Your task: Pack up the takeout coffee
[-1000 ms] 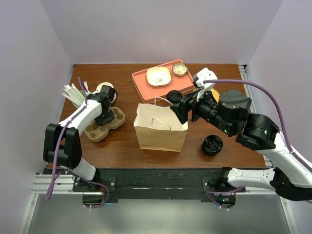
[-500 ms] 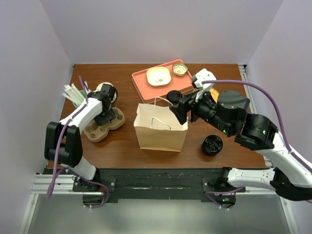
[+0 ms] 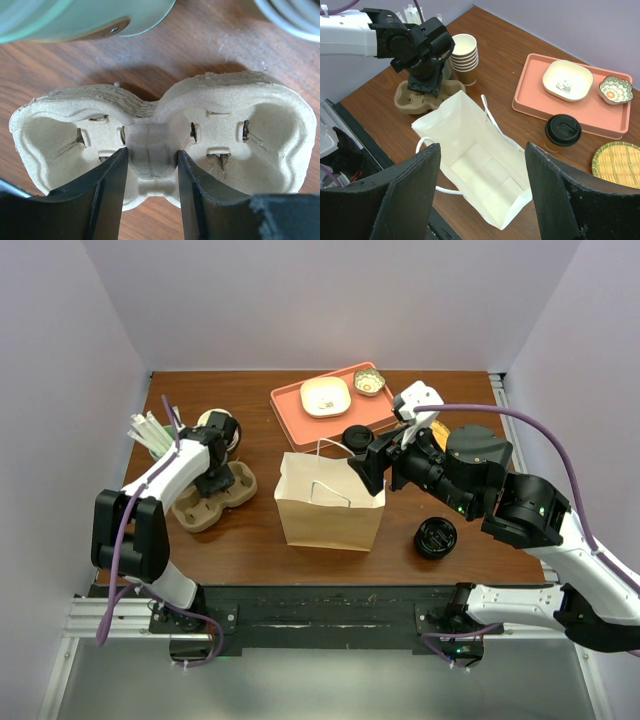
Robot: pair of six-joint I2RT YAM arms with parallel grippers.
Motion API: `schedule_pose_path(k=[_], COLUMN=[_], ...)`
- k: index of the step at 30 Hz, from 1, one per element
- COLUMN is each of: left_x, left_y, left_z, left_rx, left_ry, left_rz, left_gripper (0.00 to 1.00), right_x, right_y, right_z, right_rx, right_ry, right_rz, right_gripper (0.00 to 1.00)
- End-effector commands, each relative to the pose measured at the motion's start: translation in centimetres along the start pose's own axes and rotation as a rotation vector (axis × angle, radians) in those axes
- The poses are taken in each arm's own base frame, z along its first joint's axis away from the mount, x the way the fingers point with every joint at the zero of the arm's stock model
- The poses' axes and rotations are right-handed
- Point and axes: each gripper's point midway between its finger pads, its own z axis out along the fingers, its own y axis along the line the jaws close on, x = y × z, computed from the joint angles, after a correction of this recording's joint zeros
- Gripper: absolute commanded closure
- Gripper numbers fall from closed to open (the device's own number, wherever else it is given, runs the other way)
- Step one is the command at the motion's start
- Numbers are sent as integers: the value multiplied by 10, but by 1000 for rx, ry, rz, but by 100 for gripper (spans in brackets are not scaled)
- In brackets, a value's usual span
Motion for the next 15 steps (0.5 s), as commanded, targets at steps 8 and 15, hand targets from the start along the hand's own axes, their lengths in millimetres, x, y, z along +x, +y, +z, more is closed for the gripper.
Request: schedule_pose_path(k=[8, 15], left_x=[-14, -3], left_y=[4, 3], left_z=[-26, -17], left_rx=[42, 40], left_ry=[-53, -17], left_rz=[-54, -30], left_gripper=[58, 46], right_x=[-15, -15], right_y=[5, 7], right_z=[-5, -5], right_rx=[-33, -41], right_ry=[-58, -63], right_rz=[9, 24], right_gripper=[28, 28])
